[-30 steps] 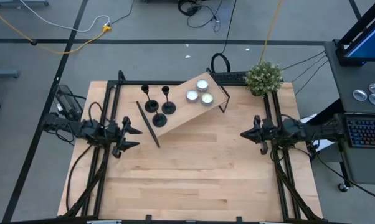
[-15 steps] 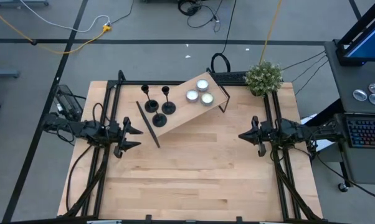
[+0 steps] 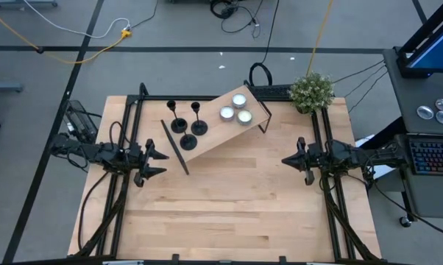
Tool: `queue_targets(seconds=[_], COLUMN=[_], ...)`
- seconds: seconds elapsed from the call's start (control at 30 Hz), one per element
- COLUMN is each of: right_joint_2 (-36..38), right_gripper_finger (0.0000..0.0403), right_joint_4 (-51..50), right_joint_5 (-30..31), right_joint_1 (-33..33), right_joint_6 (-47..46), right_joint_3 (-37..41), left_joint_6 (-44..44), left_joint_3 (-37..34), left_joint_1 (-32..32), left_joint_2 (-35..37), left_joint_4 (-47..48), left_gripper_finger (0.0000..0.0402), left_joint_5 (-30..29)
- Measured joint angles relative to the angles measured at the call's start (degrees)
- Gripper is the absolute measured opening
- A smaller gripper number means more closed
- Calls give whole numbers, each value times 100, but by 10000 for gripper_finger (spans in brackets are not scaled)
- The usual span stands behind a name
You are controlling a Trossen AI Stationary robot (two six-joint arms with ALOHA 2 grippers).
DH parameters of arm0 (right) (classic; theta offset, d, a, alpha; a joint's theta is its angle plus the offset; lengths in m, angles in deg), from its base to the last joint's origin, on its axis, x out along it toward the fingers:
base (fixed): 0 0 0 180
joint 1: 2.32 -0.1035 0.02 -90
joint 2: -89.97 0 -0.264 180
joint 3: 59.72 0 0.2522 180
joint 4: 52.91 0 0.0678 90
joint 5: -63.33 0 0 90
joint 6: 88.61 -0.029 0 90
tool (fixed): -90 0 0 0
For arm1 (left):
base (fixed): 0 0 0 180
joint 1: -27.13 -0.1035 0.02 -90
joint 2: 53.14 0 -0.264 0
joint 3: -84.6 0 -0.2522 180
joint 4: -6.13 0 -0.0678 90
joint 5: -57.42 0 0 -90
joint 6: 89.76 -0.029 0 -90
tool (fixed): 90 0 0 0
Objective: Pick & Place candle stick holders
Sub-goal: Return to Home Position
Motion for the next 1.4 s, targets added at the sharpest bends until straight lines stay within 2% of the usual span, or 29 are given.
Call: queue_targets(seconds=[0.3,1.4], right_joint_2=[-2,-2], right_gripper_finger=[0,0], right_joint_4=[912,944], right_joint_5=[12,11], right_joint_1=[0,0], right_joint_6=[-8,-8], right_joint_3=[37,10], left_joint_6=[0,2], left_joint_3=[-2,-2], left_joint_1=[0,0], left_joint_2=[0,0], left_joint_4=[-41,-72], left_gripper_finger=[241,241], left_joint_5=[1,4])
